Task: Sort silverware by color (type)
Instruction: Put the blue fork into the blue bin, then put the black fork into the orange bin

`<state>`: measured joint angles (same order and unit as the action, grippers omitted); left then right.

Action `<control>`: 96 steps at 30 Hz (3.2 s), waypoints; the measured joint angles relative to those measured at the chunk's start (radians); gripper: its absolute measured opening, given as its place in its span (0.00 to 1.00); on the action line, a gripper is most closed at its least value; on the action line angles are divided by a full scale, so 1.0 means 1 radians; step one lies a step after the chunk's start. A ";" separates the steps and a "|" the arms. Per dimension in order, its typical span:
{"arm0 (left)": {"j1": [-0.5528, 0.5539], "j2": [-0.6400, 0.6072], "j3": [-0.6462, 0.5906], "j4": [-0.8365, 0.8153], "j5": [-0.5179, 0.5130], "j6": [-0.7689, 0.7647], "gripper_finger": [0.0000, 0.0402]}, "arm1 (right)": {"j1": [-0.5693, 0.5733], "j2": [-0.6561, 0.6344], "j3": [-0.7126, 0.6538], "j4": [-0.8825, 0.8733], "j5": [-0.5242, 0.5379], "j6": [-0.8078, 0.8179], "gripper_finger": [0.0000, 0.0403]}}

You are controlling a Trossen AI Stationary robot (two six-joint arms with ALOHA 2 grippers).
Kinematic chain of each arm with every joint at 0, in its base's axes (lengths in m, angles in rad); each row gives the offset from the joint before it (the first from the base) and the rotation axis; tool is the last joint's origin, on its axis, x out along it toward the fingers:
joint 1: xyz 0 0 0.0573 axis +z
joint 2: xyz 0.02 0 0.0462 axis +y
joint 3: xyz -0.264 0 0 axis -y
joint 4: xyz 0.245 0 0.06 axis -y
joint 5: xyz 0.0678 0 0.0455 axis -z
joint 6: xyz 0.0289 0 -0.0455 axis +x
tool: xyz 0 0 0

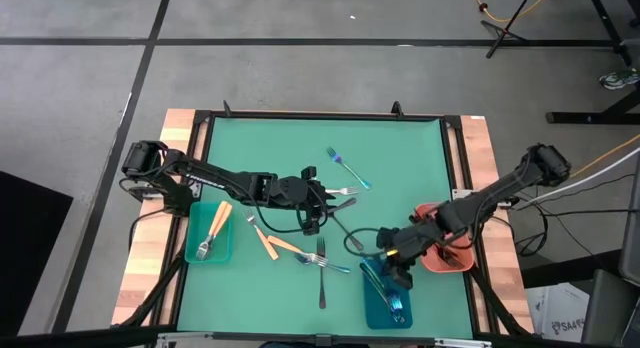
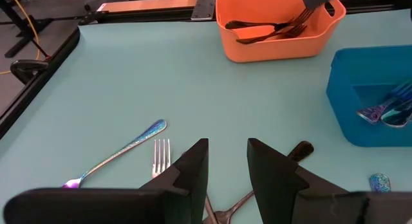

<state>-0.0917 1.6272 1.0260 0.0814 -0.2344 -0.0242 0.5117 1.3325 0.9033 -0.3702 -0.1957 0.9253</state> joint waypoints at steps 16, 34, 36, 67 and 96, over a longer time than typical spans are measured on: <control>0.000 0.000 0.000 0.000 0.000 0.000 0.25 | 0.053 0.078 0.000 0.002 -0.051 0.093 0.00; 0.000 0.000 0.000 0.000 0.000 0.000 0.25 | 0.052 0.112 0.000 0.001 -0.049 0.092 0.01; 0.000 0.000 0.000 0.000 0.000 0.000 0.25 | 0.052 0.112 0.000 0.001 -0.048 0.092 0.01; 0.000 0.000 0.000 0.000 0.000 0.000 0.25 | 0.051 0.112 0.000 -0.001 -0.049 0.091 0.21; 0.000 0.000 0.000 0.000 0.000 0.000 0.25 | 0.051 0.112 0.000 0.000 -0.048 0.091 0.30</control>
<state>-0.0921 1.6272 1.0260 0.0814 -0.2344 -0.0238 0.5629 1.4445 0.9035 -0.3698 -0.2440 1.0161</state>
